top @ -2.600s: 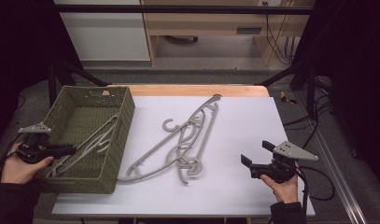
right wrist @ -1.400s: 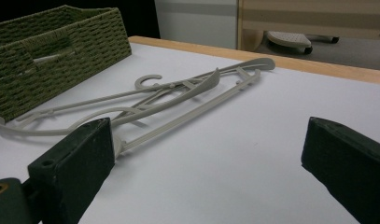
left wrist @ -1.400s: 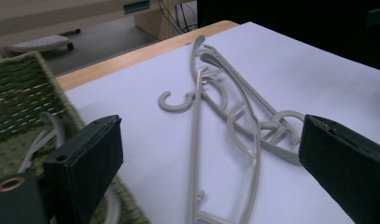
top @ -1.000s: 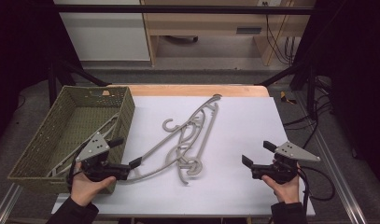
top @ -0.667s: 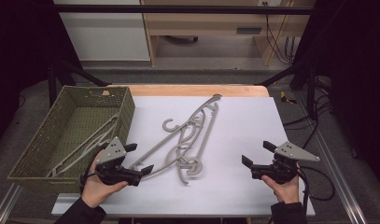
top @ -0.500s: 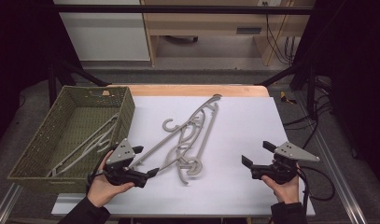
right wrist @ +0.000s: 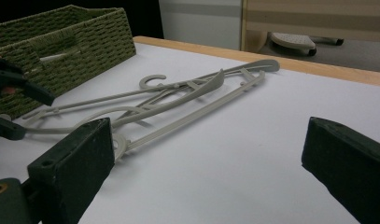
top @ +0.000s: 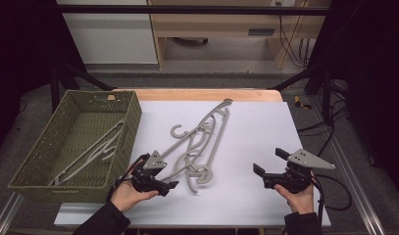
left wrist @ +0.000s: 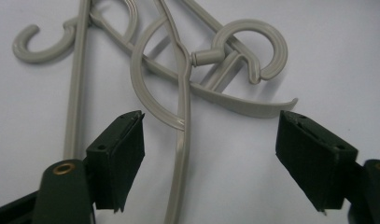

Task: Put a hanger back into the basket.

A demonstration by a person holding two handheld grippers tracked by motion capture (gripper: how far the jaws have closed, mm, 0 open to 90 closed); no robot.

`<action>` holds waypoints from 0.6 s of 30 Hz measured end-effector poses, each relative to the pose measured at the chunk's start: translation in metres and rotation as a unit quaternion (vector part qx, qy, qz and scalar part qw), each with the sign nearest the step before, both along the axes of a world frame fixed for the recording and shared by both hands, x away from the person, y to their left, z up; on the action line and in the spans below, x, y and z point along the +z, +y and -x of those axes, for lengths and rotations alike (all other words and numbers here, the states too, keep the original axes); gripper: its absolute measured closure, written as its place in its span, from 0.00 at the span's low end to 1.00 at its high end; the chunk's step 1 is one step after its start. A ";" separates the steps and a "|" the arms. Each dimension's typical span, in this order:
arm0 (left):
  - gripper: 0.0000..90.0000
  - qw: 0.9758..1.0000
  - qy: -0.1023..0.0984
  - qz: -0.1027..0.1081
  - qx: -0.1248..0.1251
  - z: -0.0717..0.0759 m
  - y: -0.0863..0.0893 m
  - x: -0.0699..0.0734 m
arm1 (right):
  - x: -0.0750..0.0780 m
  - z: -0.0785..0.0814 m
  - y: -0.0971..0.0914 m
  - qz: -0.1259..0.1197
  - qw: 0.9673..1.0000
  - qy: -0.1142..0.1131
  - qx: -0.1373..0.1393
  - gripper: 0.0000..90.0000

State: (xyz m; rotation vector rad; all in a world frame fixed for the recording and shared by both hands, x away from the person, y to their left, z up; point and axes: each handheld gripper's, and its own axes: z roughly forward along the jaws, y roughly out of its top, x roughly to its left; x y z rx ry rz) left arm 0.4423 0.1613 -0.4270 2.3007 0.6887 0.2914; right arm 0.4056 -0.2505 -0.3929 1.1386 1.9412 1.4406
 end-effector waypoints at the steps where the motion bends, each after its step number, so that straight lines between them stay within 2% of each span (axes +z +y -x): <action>1: 0.29 1.000 0.000 -0.008 0.001 -0.002 -0.001 -0.003 | 0.000 0.000 0.000 0.000 1.000 0.001 0.001 0.03; 4: 0.34 0.999 0.001 -0.033 0.002 -0.007 -0.004 -0.012 | 0.000 0.000 0.001 -0.001 1.000 0.002 0.001 0.03; 8: 0.44 0.999 0.018 -0.044 -0.006 -0.012 -0.005 -0.018 | 0.000 0.000 0.001 0.000 1.000 0.001 0.000 0.03; 12: 0.55 0.997 0.028 -0.066 -0.008 -0.017 -0.007 -0.025 | -0.001 -0.001 0.001 0.001 1.000 0.002 0.000 0.03; 18: 0.68 0.996 0.030 -0.088 -0.016 -0.020 -0.011 -0.030 | -0.001 -0.001 0.001 0.000 1.000 0.002 0.000 0.03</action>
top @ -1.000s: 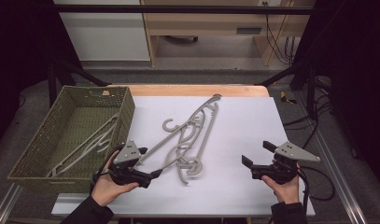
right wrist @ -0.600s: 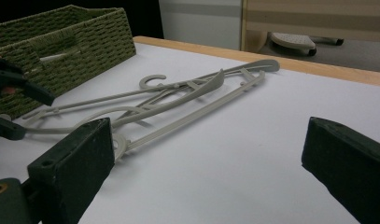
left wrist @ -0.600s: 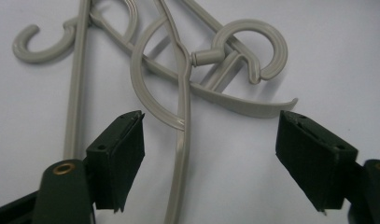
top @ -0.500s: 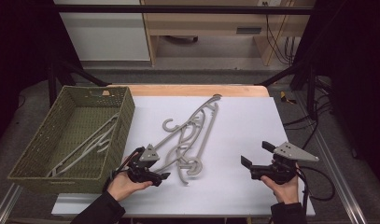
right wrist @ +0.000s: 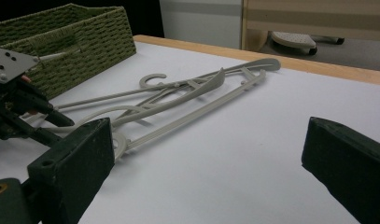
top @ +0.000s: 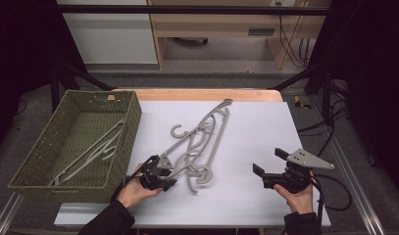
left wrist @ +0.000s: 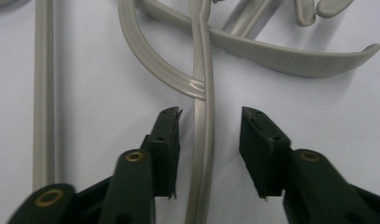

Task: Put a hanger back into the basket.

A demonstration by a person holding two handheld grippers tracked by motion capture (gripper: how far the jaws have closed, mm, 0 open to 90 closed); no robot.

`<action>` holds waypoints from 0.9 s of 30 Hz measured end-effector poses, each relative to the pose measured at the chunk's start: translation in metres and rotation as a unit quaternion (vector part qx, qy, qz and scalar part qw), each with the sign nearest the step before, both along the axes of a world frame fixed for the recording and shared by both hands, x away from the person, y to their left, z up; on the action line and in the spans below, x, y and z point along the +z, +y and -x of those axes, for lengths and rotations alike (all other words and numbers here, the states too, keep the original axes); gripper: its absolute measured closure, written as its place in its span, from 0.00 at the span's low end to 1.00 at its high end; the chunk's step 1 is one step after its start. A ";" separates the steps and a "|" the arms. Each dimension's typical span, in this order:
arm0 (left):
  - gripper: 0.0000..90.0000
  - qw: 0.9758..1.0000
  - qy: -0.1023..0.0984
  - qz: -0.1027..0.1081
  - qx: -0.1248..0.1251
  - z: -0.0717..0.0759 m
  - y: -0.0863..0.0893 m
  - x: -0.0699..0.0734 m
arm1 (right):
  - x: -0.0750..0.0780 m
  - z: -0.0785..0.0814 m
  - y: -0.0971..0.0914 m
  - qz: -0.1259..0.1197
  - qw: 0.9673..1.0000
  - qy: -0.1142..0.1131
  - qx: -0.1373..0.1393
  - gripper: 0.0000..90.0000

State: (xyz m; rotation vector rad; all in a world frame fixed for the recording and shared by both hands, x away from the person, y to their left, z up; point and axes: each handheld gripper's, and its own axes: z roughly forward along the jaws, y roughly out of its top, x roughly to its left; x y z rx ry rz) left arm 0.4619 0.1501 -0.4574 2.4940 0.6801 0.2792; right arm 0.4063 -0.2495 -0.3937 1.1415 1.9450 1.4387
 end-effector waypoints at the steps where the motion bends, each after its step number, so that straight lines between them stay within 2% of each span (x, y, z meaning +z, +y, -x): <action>1: 0.70 1.000 -0.003 0.002 0.003 0.000 0.000 0.000 | 0.000 0.000 0.000 0.000 1.000 0.000 0.000 0.03; 3: 0.75 1.000 0.002 0.001 0.002 -0.001 0.001 0.001 | 0.000 0.000 0.000 0.001 1.000 0.000 0.000 0.03; 4: 0.77 1.000 0.002 0.007 0.008 -0.002 0.001 0.000 | 0.000 0.000 0.000 0.000 1.000 0.000 0.000 0.03; 6: 0.82 1.000 0.004 -0.002 0.003 -0.003 0.001 0.000 | 0.000 0.000 0.000 0.000 1.000 0.001 0.000 0.03; 10: 0.87 1.000 0.002 0.001 0.012 -0.003 0.000 -0.002 | 0.000 0.000 0.000 0.000 1.000 0.000 0.001 0.03; 15: 0.89 1.000 0.003 -0.011 0.002 -0.002 0.000 -0.001 | 0.000 0.000 0.000 0.000 1.000 0.001 0.001 0.03; 19: 0.90 1.000 -0.002 -0.011 0.006 -0.001 0.000 -0.001 | 0.000 0.000 0.000 0.000 1.000 0.001 0.001 0.03; 27: 0.91 1.000 -0.008 0.021 0.011 0.002 0.003 0.007 | 0.000 0.000 -0.001 -0.001 1.000 -0.001 0.001 0.03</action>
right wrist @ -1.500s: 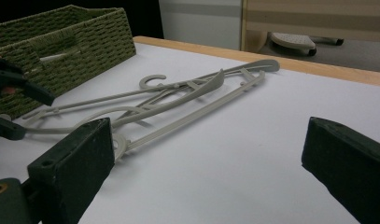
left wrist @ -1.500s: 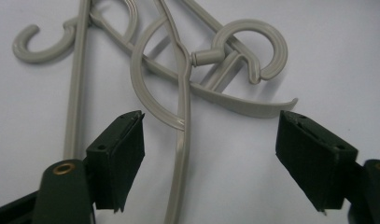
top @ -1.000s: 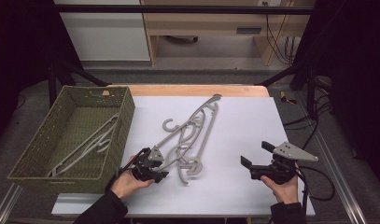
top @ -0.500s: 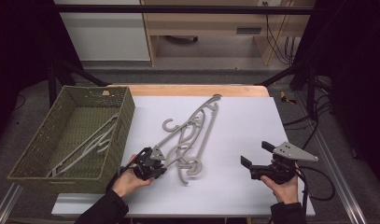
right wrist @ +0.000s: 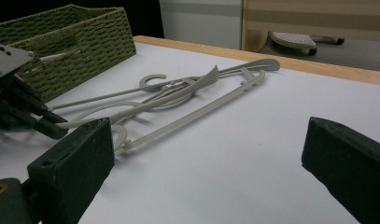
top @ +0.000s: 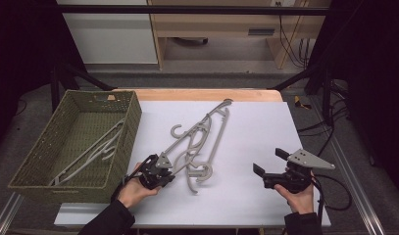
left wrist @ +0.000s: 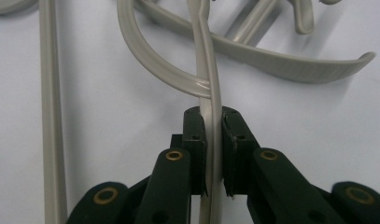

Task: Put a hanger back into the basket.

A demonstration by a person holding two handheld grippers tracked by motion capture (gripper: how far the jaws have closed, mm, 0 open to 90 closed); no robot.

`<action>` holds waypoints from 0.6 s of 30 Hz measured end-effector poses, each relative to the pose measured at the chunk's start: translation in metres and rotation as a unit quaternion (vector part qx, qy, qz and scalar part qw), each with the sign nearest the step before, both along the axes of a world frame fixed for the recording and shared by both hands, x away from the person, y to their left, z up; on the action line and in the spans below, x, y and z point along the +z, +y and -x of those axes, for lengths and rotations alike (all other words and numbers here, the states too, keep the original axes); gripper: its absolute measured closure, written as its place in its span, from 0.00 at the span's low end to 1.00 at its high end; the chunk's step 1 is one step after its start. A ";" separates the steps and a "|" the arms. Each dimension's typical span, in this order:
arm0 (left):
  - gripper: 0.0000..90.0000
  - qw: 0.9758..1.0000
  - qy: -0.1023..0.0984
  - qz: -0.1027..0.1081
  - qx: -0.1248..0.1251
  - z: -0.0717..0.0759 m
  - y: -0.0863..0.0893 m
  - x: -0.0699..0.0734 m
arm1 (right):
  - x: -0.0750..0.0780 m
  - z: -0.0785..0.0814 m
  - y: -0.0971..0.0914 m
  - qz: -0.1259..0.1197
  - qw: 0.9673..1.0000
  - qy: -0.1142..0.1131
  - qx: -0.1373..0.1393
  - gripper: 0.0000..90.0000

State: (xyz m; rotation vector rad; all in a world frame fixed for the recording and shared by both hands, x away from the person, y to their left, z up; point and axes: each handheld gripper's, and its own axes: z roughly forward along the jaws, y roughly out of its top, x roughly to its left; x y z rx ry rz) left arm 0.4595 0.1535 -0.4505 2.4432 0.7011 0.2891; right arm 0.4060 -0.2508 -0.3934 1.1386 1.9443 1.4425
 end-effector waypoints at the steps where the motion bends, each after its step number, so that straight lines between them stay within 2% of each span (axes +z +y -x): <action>1: 0.91 1.000 -0.003 0.006 0.002 0.001 0.001 0.002 | 0.000 0.000 0.000 0.000 1.000 0.000 0.000 0.03; 10: 0.91 0.999 -0.016 0.048 0.005 0.008 0.010 0.020 | 0.000 0.000 -0.001 0.000 1.000 0.000 0.001 0.03; 12: 0.91 0.999 -0.022 0.048 0.001 0.010 0.011 0.025 | 0.000 0.000 -0.001 0.000 1.000 0.000 0.001 0.03; 18: 0.91 0.997 -0.028 0.072 -0.003 0.018 0.013 0.039 | 0.000 0.001 -0.002 0.000 1.000 0.001 0.000 0.03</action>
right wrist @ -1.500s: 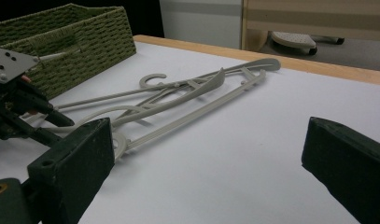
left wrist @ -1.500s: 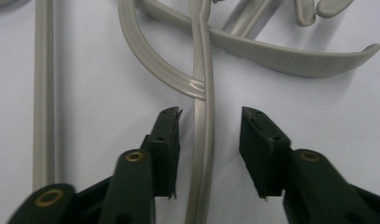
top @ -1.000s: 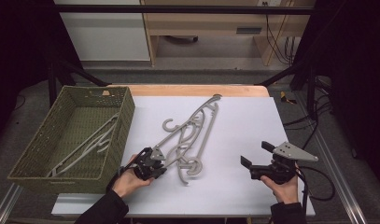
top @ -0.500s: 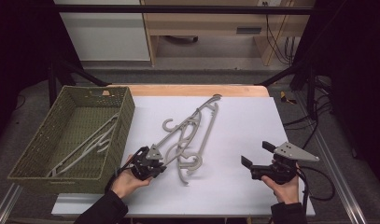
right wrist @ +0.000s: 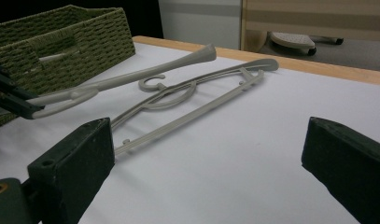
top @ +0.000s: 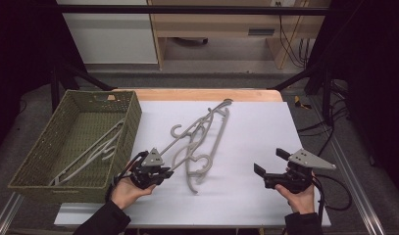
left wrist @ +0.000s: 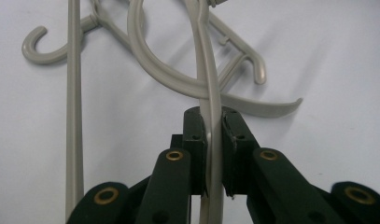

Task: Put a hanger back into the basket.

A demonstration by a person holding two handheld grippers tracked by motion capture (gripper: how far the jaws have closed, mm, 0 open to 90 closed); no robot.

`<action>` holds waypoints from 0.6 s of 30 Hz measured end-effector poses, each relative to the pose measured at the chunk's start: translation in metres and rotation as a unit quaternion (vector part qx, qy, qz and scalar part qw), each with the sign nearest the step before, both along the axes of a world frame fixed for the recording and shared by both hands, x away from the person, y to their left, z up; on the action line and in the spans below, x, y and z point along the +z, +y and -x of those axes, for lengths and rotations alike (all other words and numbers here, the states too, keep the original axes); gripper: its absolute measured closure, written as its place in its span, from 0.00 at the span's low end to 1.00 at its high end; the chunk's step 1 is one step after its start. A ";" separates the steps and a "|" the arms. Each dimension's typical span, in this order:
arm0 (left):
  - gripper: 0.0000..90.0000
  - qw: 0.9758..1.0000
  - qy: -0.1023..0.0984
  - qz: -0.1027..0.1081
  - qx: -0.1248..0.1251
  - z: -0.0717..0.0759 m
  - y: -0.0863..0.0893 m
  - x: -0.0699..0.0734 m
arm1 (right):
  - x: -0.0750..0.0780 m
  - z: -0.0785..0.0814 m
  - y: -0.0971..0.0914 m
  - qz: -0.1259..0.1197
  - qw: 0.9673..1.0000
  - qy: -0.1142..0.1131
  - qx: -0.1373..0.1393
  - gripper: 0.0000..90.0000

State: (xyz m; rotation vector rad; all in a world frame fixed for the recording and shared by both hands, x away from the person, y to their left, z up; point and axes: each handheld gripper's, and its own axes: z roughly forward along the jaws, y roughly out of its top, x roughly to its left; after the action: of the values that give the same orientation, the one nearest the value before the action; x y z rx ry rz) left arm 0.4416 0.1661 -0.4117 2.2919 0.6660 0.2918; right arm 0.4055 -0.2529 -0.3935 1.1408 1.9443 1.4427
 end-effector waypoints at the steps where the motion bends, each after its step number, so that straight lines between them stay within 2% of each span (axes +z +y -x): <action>1: 0.91 1.000 -0.001 0.006 -0.002 0.002 0.000 0.003 | 0.000 0.000 0.000 0.000 1.000 0.000 0.000 0.03; 4: 0.91 1.000 -0.006 0.018 -0.007 0.007 0.000 0.010 | 0.000 0.000 0.000 0.000 1.000 0.000 -0.002 0.03; 8: 0.91 0.999 -0.019 0.024 -0.013 0.013 0.003 0.019 | 0.000 0.000 -0.001 -0.001 1.000 -0.001 -0.001 0.03; 12: 0.91 0.999 -0.024 0.036 -0.014 0.018 0.007 0.028 | 0.001 0.001 -0.001 -0.002 1.000 -0.001 -0.002 0.03; 18: 0.91 0.998 -0.035 0.059 -0.017 0.025 0.015 0.046 | 0.001 0.001 -0.001 -0.002 1.000 -0.002 -0.002 0.03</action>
State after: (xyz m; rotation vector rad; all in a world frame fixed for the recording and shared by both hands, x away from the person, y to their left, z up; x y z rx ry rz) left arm 0.4166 0.1810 -0.3653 2.1689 0.5919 0.3060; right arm 0.4048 -0.2543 -0.3926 1.1430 1.9361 1.4453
